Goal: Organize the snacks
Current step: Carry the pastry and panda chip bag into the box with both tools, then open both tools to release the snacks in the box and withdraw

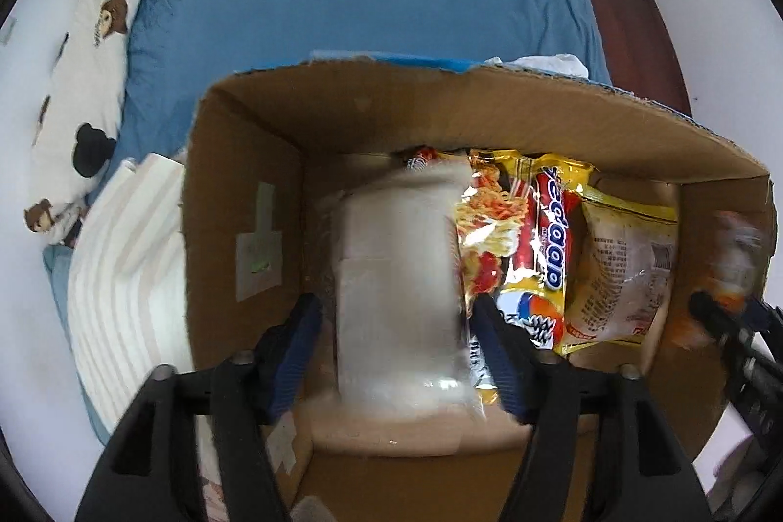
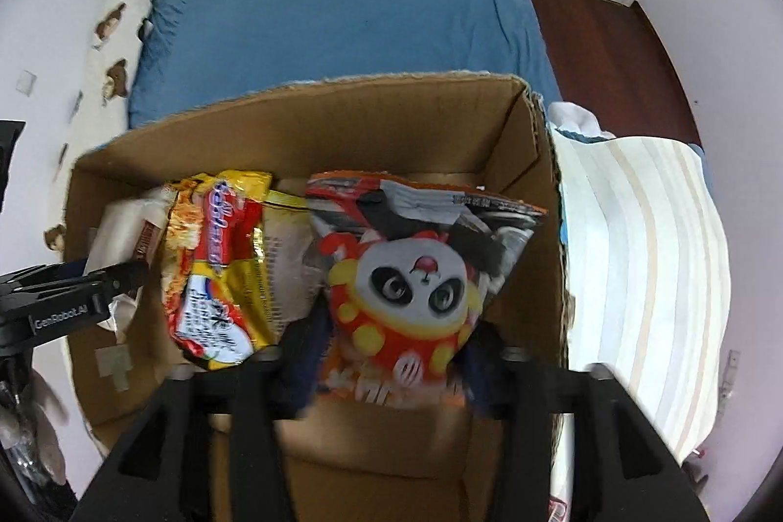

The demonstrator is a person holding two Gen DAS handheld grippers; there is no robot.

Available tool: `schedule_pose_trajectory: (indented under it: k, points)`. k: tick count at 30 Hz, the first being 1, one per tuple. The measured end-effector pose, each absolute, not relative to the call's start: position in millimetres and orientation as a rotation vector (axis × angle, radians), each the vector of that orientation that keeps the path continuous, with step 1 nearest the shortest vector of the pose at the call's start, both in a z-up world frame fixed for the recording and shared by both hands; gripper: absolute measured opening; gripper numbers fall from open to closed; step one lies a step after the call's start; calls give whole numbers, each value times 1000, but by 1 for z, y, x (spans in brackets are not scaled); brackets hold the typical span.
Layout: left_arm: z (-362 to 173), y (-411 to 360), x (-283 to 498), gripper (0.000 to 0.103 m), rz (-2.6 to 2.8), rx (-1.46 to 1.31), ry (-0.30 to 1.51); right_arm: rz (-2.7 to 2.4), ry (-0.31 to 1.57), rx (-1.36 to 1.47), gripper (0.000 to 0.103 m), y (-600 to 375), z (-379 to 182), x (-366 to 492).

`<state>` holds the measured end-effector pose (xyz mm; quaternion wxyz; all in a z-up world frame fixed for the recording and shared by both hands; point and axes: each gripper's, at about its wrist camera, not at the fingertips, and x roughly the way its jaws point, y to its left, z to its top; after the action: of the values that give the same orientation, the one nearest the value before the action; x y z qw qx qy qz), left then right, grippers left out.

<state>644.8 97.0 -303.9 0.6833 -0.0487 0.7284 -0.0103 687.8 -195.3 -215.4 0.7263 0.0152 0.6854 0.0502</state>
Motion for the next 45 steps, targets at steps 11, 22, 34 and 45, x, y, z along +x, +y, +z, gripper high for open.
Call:
schedule_pose_trajectory:
  k: [11,22,34,45]
  points:
    - [-286,99,631,92,-29,-128,1560,112,1517,39,94,-189,-219,679]
    - [-228,104,559,92,10,-99,1343,129,1392,57,94,-167,-178,625]
    - [-166,101,467,92,-3,-88,1142,127,1207,51,94,-159,-120,539]
    - [-132,104,392,92,2,-109,1041,165,1095,85,94,-164,-66,454]
